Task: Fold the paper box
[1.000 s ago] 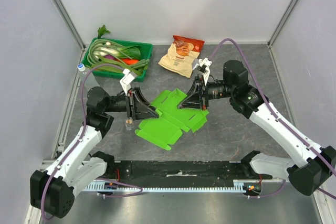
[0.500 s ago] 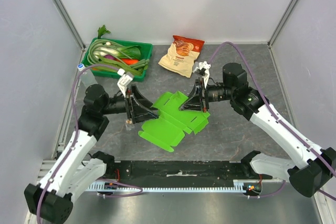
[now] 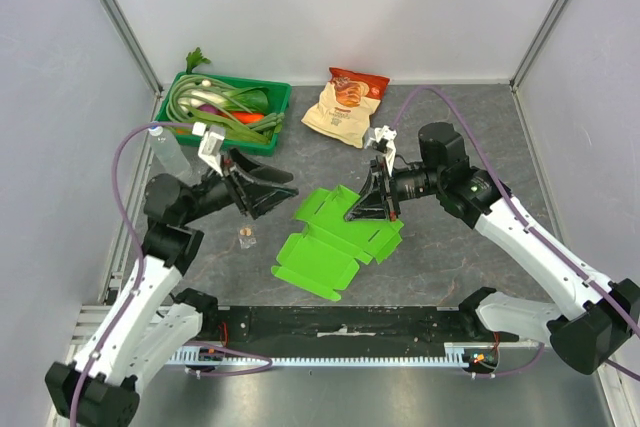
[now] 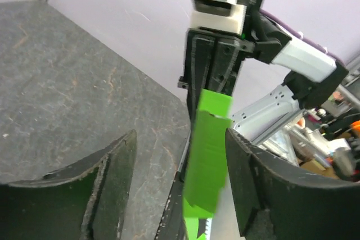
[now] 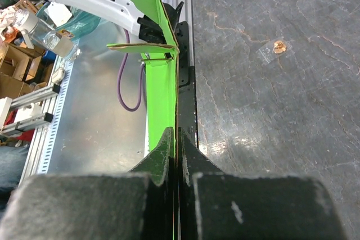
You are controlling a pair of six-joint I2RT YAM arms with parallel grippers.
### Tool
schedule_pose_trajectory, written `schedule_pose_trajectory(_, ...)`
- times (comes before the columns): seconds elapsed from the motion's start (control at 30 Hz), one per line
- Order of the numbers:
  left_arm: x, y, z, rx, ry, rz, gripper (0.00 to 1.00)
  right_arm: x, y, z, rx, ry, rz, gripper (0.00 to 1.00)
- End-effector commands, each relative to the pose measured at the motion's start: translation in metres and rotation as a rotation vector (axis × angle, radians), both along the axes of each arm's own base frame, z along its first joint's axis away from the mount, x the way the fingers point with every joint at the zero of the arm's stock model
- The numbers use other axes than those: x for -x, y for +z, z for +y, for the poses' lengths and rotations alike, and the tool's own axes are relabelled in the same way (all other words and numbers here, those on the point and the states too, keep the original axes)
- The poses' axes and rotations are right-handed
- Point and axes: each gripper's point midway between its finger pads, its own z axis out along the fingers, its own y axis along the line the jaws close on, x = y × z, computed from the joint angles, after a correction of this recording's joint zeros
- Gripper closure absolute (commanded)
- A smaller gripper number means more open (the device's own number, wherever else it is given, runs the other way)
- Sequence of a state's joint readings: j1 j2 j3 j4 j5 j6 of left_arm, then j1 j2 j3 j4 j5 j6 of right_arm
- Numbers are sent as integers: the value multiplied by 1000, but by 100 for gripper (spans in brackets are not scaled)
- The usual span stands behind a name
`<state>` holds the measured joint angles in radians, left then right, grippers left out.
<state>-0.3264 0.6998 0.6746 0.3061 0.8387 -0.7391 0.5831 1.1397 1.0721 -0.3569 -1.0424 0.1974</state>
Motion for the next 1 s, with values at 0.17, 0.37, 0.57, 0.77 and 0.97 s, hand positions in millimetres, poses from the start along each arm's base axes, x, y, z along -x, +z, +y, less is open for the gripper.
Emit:
schedule_pose_trajectory(0.17,0,0,-25,26,-266,111,53,6,23,2,-49,49,-72,100)
schedule_pose_trajectory(0.37,-28,-34,-15,-44,-27,234,35,-31,-1,-1,86,-146,-95,100)
schedule_pose_trajectory(0.57,-65,-68,12,-74,282,243,22,-53,-60,-5,272,-217,-14,100)
schedule_pose_trajectory(0.77,-83,-113,-2,-108,298,207,28,-68,-115,-7,399,-200,3,100)
schedule_pose_trajectory(0.97,-103,-164,-25,-366,369,92,32,-77,-148,-7,469,-139,-2,100)
